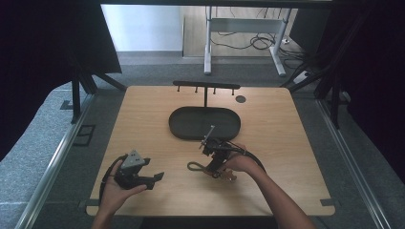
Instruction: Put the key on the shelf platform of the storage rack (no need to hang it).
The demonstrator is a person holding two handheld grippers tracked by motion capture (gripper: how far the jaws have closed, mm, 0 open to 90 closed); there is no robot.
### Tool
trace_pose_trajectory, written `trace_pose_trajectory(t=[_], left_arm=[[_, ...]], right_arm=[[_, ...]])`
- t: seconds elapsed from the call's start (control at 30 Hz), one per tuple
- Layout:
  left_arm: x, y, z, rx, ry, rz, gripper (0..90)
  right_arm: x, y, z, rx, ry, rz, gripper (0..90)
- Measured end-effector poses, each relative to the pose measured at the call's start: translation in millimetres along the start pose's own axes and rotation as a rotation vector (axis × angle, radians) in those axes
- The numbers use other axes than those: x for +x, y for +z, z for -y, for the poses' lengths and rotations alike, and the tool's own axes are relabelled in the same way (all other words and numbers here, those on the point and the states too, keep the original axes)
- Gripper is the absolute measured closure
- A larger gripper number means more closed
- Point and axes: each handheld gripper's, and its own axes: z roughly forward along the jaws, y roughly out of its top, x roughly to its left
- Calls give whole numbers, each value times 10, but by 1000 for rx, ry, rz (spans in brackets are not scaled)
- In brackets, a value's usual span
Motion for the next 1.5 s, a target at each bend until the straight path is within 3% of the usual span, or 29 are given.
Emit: trace_pose_trajectory(t=[0.3,0.7,1.0,1.5], left_arm=[[11,-4,3,0,-2,-3,242],[11,-3,3,3,2,-2,242],[10,-2,2,3,2,-3,241],[5,4,2,4,1,-4,242]], right_arm=[[35,138,-6,23,-9,-12,434],[64,228,-2,58,-24,-16,509],[100,222,-16,59,-30,3,653],[90,172,-4,57,-32,-9,667]])
